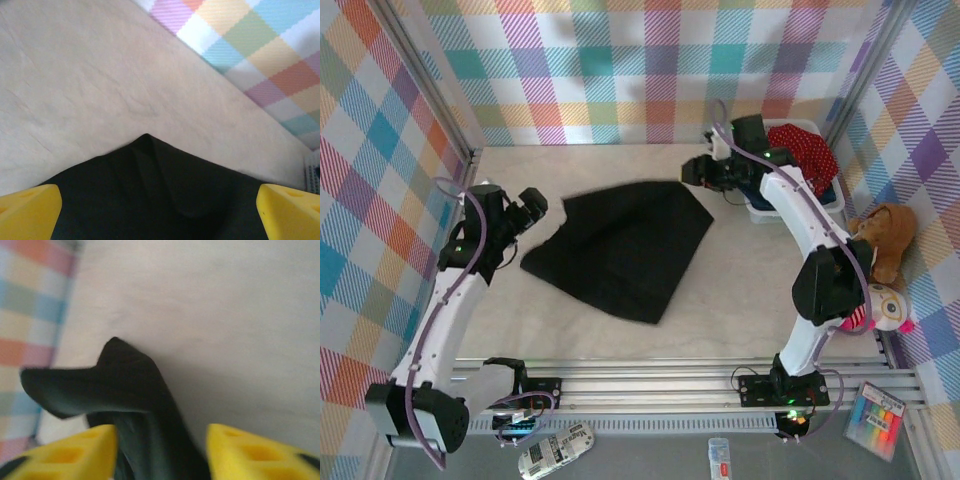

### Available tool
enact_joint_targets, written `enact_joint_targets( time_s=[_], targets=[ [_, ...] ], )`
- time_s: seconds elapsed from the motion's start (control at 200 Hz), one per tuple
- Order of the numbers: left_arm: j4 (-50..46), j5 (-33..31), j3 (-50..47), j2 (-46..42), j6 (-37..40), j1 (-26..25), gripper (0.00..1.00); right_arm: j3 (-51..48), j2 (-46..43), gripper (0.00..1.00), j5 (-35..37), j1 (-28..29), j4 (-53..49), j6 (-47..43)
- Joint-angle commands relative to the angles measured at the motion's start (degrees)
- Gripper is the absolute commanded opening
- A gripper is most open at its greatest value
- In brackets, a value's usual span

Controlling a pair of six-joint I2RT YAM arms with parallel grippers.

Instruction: Fold and stack the skirts

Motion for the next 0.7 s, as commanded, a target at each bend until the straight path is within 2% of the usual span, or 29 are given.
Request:
enact_joint_targets(
  time_s=[0.0, 0.12, 0.23, 0.345, 0.415, 0.52, 0.695],
  targets=[
    [-1.15, 8.92, -1.52, 7.50, -3.20, -0.85, 1.00, -3.10, 0.35, 0.98, 7.46, -1.72, 4.00, 0.60],
    [-2.26, 10.14, -1.49, 13.79, -5.55, -2.30, 1.00, -10.90, -2.43, 0.99, 6.47, -0.82, 10.40, 5.22],
    [-1.50, 10.80, -2.04, 17.24, -6.88, -2.50, 1.00, -20.88, -6.68, 0.99, 8.72, 0.46, 18.05, 11.16],
    [-2.49, 10.35, -0.32, 22.35, -6.04, -2.51, 1.00, -29.01, -9.01, 0.99, 8.64, 4.11, 23.99, 15.78],
    [-1.38, 12.71, 0.57, 25.85, -5.91, -2.54, 1.00, -31.28, -8.79, 0.99, 8.36, 8.15, 25.28, 16.48],
    [-0.38, 14.21, 1.37, 30.09, -7.09, -3.59, 1.00, -34.00, -7.48, 0.99, 12.70, 13.37, 26.35, 21.35],
    [1.89, 14.36, -0.75, 34.23, -11.27, -7.11, 1.00, -37.66, -3.68, 0.99, 12.32, 15.14, 31.86, 27.71]
  ],
)
